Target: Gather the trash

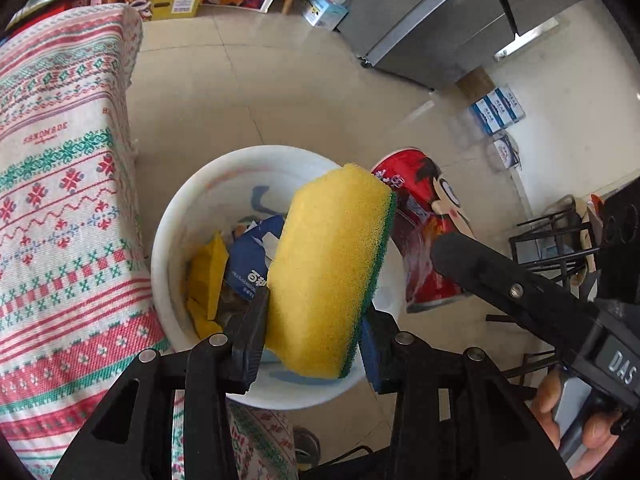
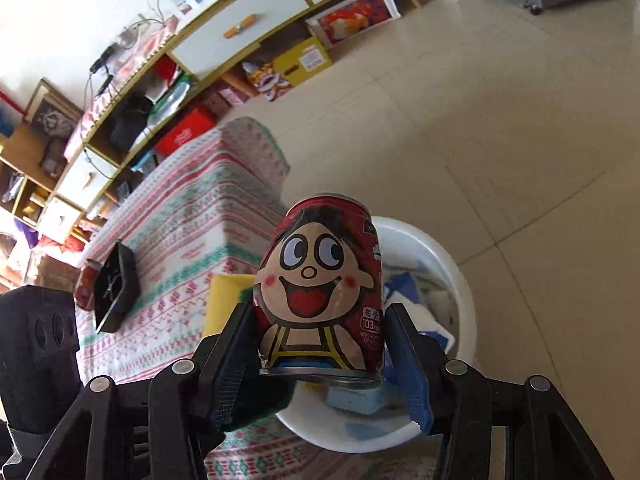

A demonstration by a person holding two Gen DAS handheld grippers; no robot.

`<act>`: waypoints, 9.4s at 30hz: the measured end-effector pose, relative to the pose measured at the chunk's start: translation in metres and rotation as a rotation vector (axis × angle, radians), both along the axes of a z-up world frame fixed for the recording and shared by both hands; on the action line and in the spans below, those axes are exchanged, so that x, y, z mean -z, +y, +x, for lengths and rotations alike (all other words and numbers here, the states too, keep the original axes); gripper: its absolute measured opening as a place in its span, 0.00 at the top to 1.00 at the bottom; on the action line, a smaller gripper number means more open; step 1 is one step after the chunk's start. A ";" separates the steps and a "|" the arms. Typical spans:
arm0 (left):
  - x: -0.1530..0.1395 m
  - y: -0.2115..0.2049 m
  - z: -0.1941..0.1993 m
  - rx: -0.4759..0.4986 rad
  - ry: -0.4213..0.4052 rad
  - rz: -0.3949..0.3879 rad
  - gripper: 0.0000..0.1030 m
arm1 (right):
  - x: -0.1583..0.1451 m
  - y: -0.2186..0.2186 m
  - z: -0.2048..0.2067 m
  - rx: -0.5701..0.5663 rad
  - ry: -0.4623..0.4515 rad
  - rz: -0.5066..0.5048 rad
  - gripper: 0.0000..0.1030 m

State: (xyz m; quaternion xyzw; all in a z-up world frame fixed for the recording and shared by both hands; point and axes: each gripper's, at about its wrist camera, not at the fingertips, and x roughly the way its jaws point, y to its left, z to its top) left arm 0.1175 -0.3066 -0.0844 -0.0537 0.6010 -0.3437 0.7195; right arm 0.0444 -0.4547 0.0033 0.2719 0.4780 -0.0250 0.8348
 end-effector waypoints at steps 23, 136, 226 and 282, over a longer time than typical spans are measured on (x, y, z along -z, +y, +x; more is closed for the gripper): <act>0.029 -0.028 0.025 -0.042 -0.061 0.141 0.54 | 0.025 -0.002 0.013 0.021 0.132 -0.107 0.43; -0.055 0.248 0.072 -0.115 -0.315 0.247 0.42 | -0.005 0.146 0.081 -0.167 -0.075 -0.040 0.93; -0.106 0.207 -0.108 -0.335 -0.502 0.262 0.18 | -0.029 0.167 -0.097 -0.002 -0.146 -0.354 0.20; -0.131 0.219 -0.148 -0.353 -0.578 0.272 0.04 | -0.053 0.228 -0.131 0.039 -0.133 -0.618 0.01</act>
